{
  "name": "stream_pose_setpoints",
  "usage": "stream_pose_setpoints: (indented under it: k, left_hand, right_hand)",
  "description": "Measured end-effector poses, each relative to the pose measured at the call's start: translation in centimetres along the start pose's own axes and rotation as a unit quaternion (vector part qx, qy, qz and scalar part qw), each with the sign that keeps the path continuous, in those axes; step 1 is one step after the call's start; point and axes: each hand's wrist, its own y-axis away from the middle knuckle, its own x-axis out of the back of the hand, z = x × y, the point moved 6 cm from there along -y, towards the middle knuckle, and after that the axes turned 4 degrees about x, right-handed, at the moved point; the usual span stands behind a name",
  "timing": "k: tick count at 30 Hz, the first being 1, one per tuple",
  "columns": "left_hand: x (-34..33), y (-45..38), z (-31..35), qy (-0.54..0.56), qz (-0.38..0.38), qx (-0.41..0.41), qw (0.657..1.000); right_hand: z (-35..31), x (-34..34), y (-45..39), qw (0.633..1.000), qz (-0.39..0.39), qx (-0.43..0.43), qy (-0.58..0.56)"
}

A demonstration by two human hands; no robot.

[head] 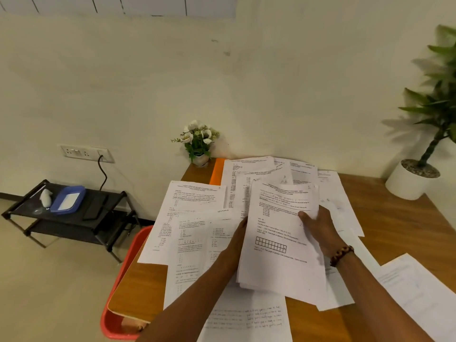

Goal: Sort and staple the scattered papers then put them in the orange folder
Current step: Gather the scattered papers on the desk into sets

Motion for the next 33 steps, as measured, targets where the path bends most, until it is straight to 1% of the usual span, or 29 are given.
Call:
stream_pose_setpoints:
  k: [1, 2, 3, 4, 5, 6, 7, 9, 10, 12, 14, 16, 18, 20, 23, 27, 30, 33]
  left_hand:
    - [-0.1, -0.7, 0.4, -0.003, 0.014, -0.024, 1.000]
    - [0.4, -1.4, 0.7, -0.052, 0.057, -0.075, 0.994]
    - [0.2, -2.5, 0.1, -0.156, 0.108, -0.131, 0.973]
    - [0.1, -3.9, -1.0, -0.201, 0.106, -0.162, 0.960]
    - [-0.9, -5.1, -1.7, -0.268, 0.096, -0.221, 0.933]
    - [-1.6, -5.6, -2.1, -0.308, 0.068, -0.233, 0.920]
    - [-1.8, -5.5, -1.4, -0.321, 0.043, -0.231, 0.918]
    - [-0.8, -5.5, -0.6, -0.308, 0.026, -0.191, 0.931]
    - [0.0, -5.5, -0.4, -0.277, 0.044, -0.186, 0.942]
    - [2.5, -6.1, -1.5, -0.191, 0.106, -0.161, 0.962]
    - [5.2, -6.3, -2.6, -0.148, 0.162, -0.123, 0.968]
    - [8.0, -6.9, -3.8, -0.176, 0.189, -0.066, 0.964]
    - [10.1, -7.6, -5.2, -0.238, 0.181, -0.026, 0.954]
    - [10.8, -7.7, -6.2, -0.291, 0.145, -0.019, 0.945]
    - [10.4, -7.6, -6.6, -0.333, 0.110, -0.023, 0.936]
    - [9.8, -8.0, -6.2, -0.350, 0.106, -0.020, 0.931]
    - [9.7, -8.5, -6.1, -0.339, 0.107, -0.012, 0.934]
    - [10.2, -8.8, -5.7, -0.304, 0.117, 0.004, 0.945]
  right_hand:
    - [0.0, 0.4, -0.1, 1.000, 0.011, 0.006, 0.006]
    - [0.0, 0.9, -0.2, 1.000, 0.020, 0.009, 0.008]
    - [0.1, 1.5, -0.3, 0.999, 0.030, 0.009, 0.006]
    - [0.1, 2.0, -0.4, 0.999, 0.041, 0.005, 0.006]
    - [0.2, 2.5, -0.5, 0.999, 0.053, -0.001, 0.012]
    - [0.3, 3.0, -0.6, 0.998, 0.062, -0.009, 0.023]
    - [0.5, 3.3, -0.8, 0.997, 0.066, -0.015, 0.039]
    - [0.3, 3.7, -1.0, 0.993, 0.073, -0.016, 0.090]
    - [0.1, 3.8, -1.0, 0.991, 0.078, -0.011, 0.110]
    - [-0.4, 3.9, -1.0, 0.989, 0.084, 0.004, 0.119]
    - [-1.2, 3.8, -1.0, 0.990, 0.083, 0.023, 0.112]
    - [-1.8, 3.7, -1.0, 0.991, 0.075, 0.035, 0.102]
    - [-2.4, 3.1, -1.0, 0.995, 0.060, 0.038, 0.074]
    - [-2.7, 2.0, -0.8, 0.998, 0.034, 0.037, 0.045]
    - [-2.6, -0.1, -0.5, 0.997, -0.005, 0.042, 0.063]
    - [-1.8, -2.4, 0.2, 0.989, -0.060, 0.075, 0.112]
    - [-1.4, -3.0, 0.5, 0.984, -0.069, 0.097, 0.132]
    - [-2.0, -3.0, 1.0, 0.984, -0.075, 0.113, 0.119]
